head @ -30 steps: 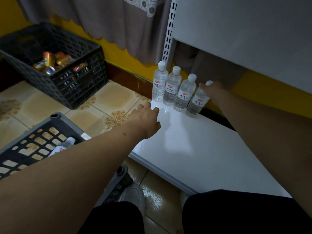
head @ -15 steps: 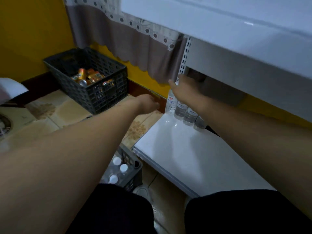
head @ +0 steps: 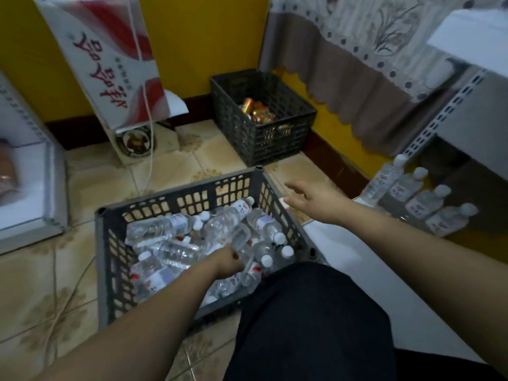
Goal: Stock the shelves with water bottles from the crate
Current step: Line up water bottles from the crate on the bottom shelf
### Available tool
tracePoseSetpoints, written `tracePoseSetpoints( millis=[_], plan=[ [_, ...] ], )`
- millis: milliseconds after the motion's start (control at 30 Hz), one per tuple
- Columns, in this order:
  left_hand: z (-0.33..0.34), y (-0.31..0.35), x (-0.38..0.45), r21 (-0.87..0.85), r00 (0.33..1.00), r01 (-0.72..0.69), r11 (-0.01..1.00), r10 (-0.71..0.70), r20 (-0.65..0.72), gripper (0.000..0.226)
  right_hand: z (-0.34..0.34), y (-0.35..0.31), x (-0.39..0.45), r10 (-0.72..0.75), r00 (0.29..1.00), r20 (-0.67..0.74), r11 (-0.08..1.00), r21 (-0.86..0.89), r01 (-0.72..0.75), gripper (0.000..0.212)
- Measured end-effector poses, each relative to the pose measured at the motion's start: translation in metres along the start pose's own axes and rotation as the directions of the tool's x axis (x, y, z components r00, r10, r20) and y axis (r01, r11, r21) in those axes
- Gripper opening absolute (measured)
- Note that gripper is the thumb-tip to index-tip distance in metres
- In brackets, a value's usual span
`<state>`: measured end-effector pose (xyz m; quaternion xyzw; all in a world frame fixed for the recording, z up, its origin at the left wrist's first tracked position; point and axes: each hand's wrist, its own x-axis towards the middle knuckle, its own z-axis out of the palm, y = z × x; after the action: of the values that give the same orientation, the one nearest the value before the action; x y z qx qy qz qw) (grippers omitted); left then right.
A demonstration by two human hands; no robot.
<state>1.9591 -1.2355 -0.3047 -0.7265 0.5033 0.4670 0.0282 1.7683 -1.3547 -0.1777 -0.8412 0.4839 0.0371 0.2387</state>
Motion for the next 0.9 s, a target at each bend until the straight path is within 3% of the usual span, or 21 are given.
tracePoseSetpoints(
  millis=[100, 200, 300, 500, 567, 700, 800, 900],
  plan=[
    [0.030, -0.033, 0.010, -0.008, 0.995, 0.088, 0.996, -0.087, 0.044, 0.057, 0.036, 0.006, 0.015, 0.001, 0.986, 0.165, 1.000, 0.020, -0.004, 0.056],
    [0.048, -0.059, 0.031, -0.074, 0.978, 0.206, 0.976, -0.208, -0.026, 0.070, 0.068, 0.016, 0.029, 0.029, 0.938, 0.345, 0.998, -0.056, -0.011, 0.056],
    [0.053, -0.067, 0.047, -0.146, 0.968, 0.242, 0.959, -0.249, -0.028, 0.065, 0.094, 0.027, 0.038, 0.065, 0.917, 0.393, 0.998, -0.038, -0.054, 0.056],
    [0.067, -0.082, 0.058, -0.221, 0.965, 0.252, 0.942, -0.262, -0.018, 0.092, 0.133, 0.033, 0.040, 0.057, 0.911, 0.408, 0.987, 0.117, -0.114, 0.049],
    [0.062, -0.083, 0.057, -0.355, 0.961, 0.260, 0.898, -0.276, 0.007, 0.084, 0.137, 0.031, 0.037, 0.031, 0.916, 0.399, 0.982, 0.159, -0.103, 0.044],
    [0.053, -0.072, 0.042, -0.631, 0.954, 0.275, 0.726, -0.285, 0.088, 0.047, 0.130, 0.023, 0.029, -0.004, 0.932, 0.363, 0.985, 0.165, -0.060, 0.040],
    [0.037, -0.056, 0.026, -0.781, 0.957, 0.271, 0.563, -0.242, 0.157, 0.042, 0.120, 0.020, 0.027, -0.009, 0.937, 0.349, 0.992, 0.119, -0.035, 0.042],
    [0.012, -0.046, 0.008, -0.818, 0.958, 0.283, 0.501, -0.198, 0.210, 0.038, 0.103, 0.017, 0.019, -0.019, 0.953, 0.304, 0.998, 0.066, -0.002, 0.042]
  ],
)
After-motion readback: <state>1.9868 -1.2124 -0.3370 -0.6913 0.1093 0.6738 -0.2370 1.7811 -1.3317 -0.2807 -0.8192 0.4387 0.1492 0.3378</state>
